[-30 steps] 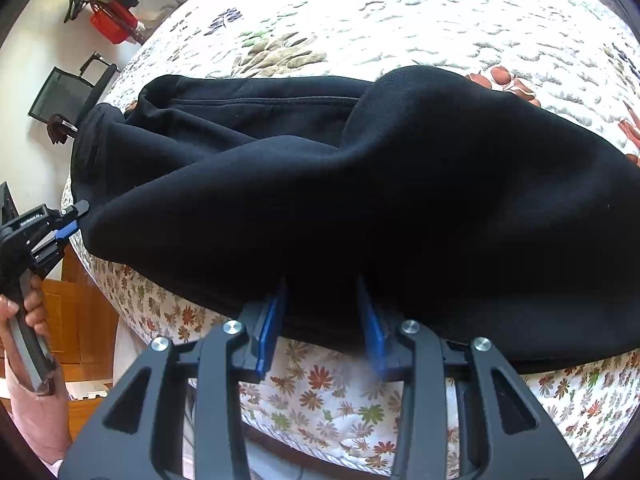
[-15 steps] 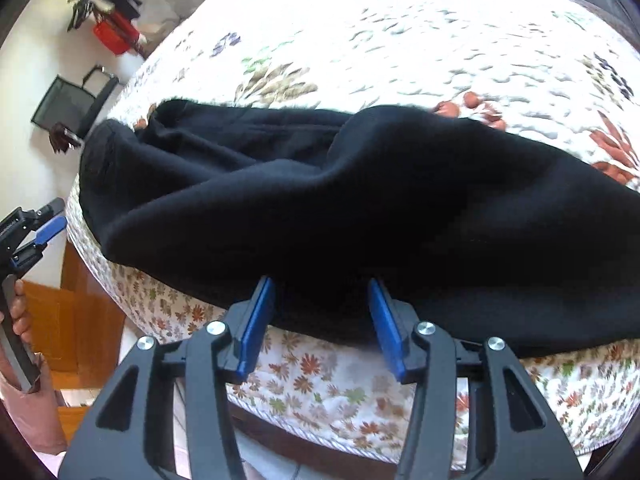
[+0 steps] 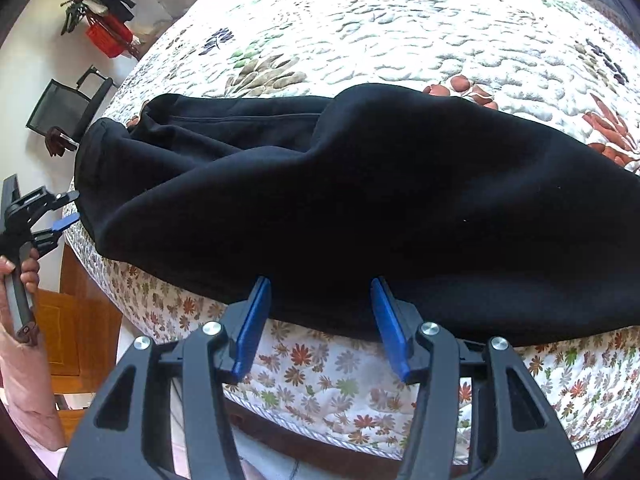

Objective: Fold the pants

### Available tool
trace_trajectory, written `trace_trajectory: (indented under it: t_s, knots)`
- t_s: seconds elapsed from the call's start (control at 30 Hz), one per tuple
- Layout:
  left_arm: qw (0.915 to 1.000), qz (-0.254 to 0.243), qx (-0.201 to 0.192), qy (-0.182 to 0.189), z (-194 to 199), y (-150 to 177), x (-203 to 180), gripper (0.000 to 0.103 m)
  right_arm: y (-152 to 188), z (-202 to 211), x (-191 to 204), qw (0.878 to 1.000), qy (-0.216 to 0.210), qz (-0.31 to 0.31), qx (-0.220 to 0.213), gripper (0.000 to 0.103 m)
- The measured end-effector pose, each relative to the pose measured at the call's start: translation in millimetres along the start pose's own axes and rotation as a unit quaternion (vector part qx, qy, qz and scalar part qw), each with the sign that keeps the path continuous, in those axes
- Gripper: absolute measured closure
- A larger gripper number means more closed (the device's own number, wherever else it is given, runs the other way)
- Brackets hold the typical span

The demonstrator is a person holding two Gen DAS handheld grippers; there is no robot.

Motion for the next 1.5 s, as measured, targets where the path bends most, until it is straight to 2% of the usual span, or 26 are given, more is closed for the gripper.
trace_trajectory:
  t_s: [0.13, 0.2, 0.23, 0.27, 0.3, 0.37, 0.5, 0.53, 0.6, 0.67, 0.8, 0.93, 1.03, 1.17, 1.27, 1.3, 1.33, 1.43, 1.5]
  knots:
    - [0.9998, 0.008, 0.018, 0.005, -20, -3, 0, 0.056, -1, -5, -1, 1.0, 0.003, -0.002, 0.005, 0.051]
    - [0.9997, 0.019, 0.015, 0.005, -23, -3, 0, 0.061, -1, -6, -2, 1.0, 0.003, -0.003, 0.006, 0.051]
    - [0.9997, 0.025, 0.008, 0.004, -21, -4, 0, 0.066, -1, -6, -2, 1.0, 0.003, -0.003, 0.006, 0.05]
    - [0.9996, 0.029, -0.002, 0.004, -19, -5, 1, 0.08, -2, -7, -2, 1.0, 0.002, -0.003, 0.006, 0.05]
    - [0.9995, 0.03, -0.005, 0.014, -17, -5, 0, 0.088, -2, -7, -2, 1.0, 0.002, -0.004, 0.007, 0.05]
    - [0.9988, 0.034, -0.021, 0.027, -7, -4, -2, 0.089, -2, -8, -2, 1.0, 0.001, -0.003, 0.006, 0.049]
    - [0.9963, 0.014, -0.083, 0.015, 32, 10, -3, 0.089, -5, -9, -3, 1.0, 0.0, -0.005, 0.007, 0.049]
    - [0.9963, 0.014, -0.085, 0.007, 32, 14, 2, 0.089, -6, -10, -4, 1.0, 0.0, -0.007, 0.007, 0.049]
    - [0.9976, 0.015, -0.064, -0.021, 15, 26, 21, 0.088, -6, -13, -4, 1.0, 0.0, -0.007, 0.009, 0.049]
    - [0.9978, 0.011, -0.06, -0.027, 4, 28, 30, 0.085, -8, -16, -3, 1.0, 0.002, -0.004, 0.01, 0.049]
    - [0.9956, -0.025, -0.071, -0.056, 21, 26, 14, 0.077, -10, -14, -4, 1.0, -0.007, -0.008, 0.006, 0.049]
    - [0.9908, -0.073, -0.086, -0.075, 49, 37, -13, 0.074, -10, -6, -10, 1.0, -0.003, -0.01, -0.001, 0.049]
    - [0.9849, -0.139, -0.088, -0.053, 59, 49, -53, 0.074, -11, 2, -15, 1.0, -0.005, -0.016, -0.01, 0.048]
    - [0.9726, -0.229, -0.036, -0.01, 27, 53, -118, 0.073, -14, 5, -19, 1.0, -0.004, -0.02, -0.016, 0.047]
    - [0.9593, -0.282, -0.001, 0.012, -7, 50, -155, 0.072, -11, 3, -22, 1.0, -0.003, -0.026, -0.01, 0.046]
    - [0.9515, -0.307, 0.02, 0.018, -23, 48, -166, 0.072, -11, 3, -23, 1.0, -0.003, -0.027, -0.009, 0.046]
    - [0.9475, -0.318, 0.026, 0.022, -30, 48, -171, 0.072, -10, 2, -24, 1.0, -0.003, -0.028, -0.006, 0.046]
    - [0.9196, -0.385, 0.074, 0.029, -61, 51, -190, 0.07, -9, 0, -28, 1.0, 0.003, -0.028, 0.001, 0.044]
    - [0.8927, -0.438, 0.106, 0.017, -81, 62, -193, 0.068, -10, -2, -32, 0.999, 0.008, -0.033, 0.004, 0.044]
Point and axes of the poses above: each gripper's, at about its wrist camera, not at the fingertips, and z roughly against the way its jaws point, x to its left, y to its underside, the point moved 10 cm from there along -z, roughly the way its jaws point, and after that the axes turned 9 degrees about y, right-handed, at the moved point
